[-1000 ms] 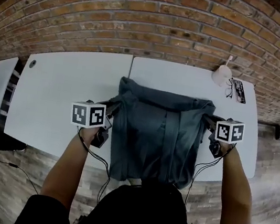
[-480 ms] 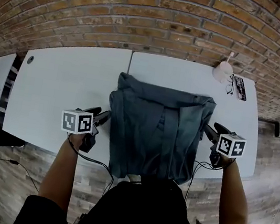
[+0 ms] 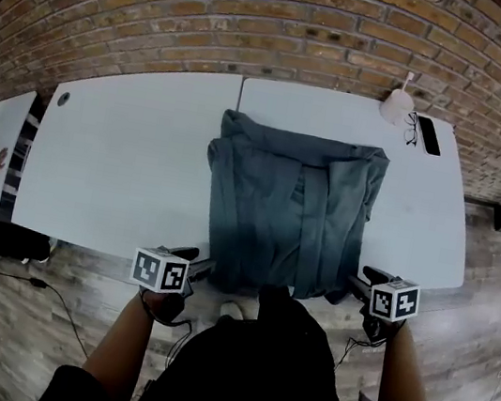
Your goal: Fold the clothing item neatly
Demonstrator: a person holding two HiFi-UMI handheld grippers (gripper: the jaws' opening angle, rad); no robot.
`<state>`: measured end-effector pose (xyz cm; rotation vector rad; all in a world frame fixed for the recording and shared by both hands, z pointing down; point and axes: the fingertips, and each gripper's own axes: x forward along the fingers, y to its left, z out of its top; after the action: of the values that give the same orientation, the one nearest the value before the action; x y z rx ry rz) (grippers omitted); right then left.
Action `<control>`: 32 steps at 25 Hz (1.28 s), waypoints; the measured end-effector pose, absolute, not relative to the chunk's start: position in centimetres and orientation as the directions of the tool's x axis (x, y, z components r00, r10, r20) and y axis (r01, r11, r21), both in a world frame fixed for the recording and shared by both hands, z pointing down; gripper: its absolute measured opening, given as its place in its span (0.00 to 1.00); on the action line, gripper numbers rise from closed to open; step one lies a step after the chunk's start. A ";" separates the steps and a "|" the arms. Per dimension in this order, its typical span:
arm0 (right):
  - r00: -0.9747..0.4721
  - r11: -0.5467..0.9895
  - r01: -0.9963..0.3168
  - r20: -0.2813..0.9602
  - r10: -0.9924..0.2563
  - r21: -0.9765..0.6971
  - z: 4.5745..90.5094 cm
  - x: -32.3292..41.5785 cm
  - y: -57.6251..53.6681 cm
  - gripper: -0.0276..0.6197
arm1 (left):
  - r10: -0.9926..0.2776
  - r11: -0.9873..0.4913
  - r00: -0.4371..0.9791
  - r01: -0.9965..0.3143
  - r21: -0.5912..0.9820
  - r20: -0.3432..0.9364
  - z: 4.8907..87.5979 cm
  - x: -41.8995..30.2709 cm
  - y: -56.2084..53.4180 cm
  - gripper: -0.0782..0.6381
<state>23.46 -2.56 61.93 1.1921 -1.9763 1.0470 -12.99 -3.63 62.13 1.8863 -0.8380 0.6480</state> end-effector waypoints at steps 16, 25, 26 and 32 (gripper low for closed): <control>-0.424 0.037 -0.886 0.777 -0.465 -0.461 67.2 21.5 3.2 0.39 | -0.205 -0.127 0.625 -0.780 0.613 0.753 67.5 -10.2 3.0 0.42; -0.604 0.337 -0.796 0.686 -0.405 -0.502 63.4 16.0 6.1 0.07 | -0.198 -0.235 0.756 -0.655 0.718 0.624 62.9 -9.0 4.6 0.13; -0.619 0.356 -0.784 0.679 -0.394 -0.508 63.1 15.8 6.7 0.07 | -0.185 -0.242 0.775 -0.632 0.736 0.605 62.3 -9.1 5.2 0.13; -0.728 0.420 -0.684 0.597 -0.338 -0.596 60.1 14.4 11.1 0.07 | -0.119 -0.291 0.834 -0.548 0.784 0.539 58.7 -10.2 9.4 0.13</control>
<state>14.40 11.11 60.09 0.8731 -2.2937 1.2287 -10.16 9.37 58.74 1.8415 -0.5051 0.4566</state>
